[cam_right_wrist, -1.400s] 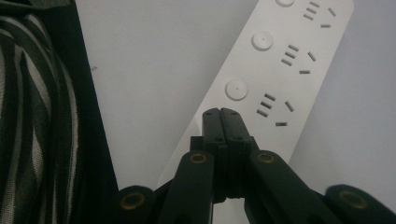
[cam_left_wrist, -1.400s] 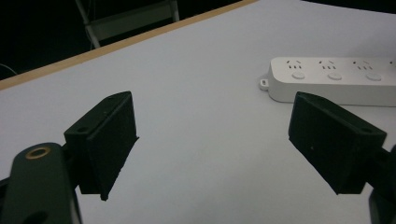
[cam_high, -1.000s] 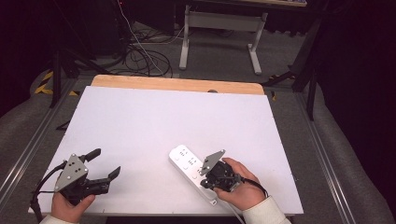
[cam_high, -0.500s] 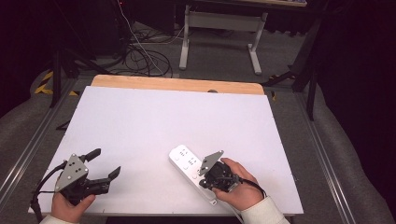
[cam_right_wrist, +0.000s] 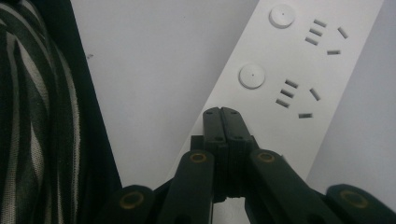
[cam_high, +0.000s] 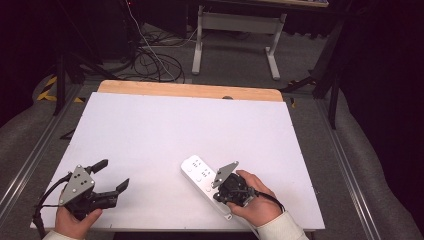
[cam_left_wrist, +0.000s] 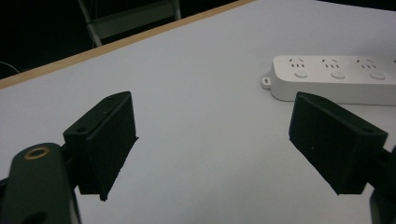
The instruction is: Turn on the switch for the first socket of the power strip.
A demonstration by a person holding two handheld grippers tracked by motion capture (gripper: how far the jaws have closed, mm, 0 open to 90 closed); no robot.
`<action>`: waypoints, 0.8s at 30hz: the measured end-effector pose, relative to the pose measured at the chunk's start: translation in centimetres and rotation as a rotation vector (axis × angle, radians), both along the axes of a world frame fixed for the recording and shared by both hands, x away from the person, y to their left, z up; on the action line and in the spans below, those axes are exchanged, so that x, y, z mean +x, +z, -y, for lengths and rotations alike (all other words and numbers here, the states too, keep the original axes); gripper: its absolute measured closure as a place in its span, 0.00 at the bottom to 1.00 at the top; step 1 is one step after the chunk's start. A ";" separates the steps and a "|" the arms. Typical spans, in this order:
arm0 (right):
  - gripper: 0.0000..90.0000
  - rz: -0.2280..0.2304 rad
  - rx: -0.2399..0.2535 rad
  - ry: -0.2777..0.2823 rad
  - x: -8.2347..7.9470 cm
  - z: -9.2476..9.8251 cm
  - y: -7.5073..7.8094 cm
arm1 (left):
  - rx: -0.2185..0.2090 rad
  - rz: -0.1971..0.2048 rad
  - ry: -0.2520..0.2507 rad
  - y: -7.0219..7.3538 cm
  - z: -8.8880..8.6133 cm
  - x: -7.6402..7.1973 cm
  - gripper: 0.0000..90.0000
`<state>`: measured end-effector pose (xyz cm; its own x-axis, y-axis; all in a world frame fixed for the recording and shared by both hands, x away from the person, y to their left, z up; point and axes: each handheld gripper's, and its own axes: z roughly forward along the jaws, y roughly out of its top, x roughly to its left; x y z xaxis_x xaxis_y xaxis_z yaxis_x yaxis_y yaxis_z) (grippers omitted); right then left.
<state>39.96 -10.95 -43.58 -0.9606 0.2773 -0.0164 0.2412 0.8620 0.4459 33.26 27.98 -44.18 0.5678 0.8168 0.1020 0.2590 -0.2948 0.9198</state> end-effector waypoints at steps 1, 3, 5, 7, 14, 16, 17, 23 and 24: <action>1.00 -0.002 0.000 -0.005 0.0 0.0 0.0 | 0.002 0.001 0.000 0.0 0.0 0.0 0.17; 1.00 -0.002 0.001 -0.009 -0.1 0.0 0.0 | 0.002 0.001 -0.001 0.0 0.0 0.0 0.17; 1.00 -0.001 0.000 -0.008 0.0 0.0 0.0 | 0.001 0.001 -0.001 0.0 0.0 0.0 0.17; 1.00 0.000 0.000 -0.013 -0.1 -0.1 -0.1 | 0.001 0.001 -0.001 0.0 0.0 0.0 0.17; 1.00 0.004 0.001 -0.008 -0.1 -0.1 -0.1 | 0.003 0.001 0.000 0.0 0.0 0.0 0.17; 1.00 0.003 0.002 -0.009 -0.1 0.0 -0.2 | 0.006 0.001 -0.001 0.0 0.1 0.0 0.17; 1.00 0.002 -0.001 -0.010 -0.1 0.0 -0.2 | 0.007 0.001 -0.001 0.0 0.1 0.0 0.17; 1.00 0.004 -0.004 -0.017 -0.2 -0.1 -0.2 | 0.008 0.001 -0.001 0.0 0.1 0.0 0.17; 1.00 0.005 -0.003 -0.018 -0.2 -0.1 -0.2 | 0.008 0.002 0.000 0.0 0.1 0.0 0.17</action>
<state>39.71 -10.86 -43.80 -0.9555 0.2942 -0.0217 0.2544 0.8589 0.4444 33.23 27.91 -44.18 0.5679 0.8158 0.1095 0.2569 -0.3021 0.9180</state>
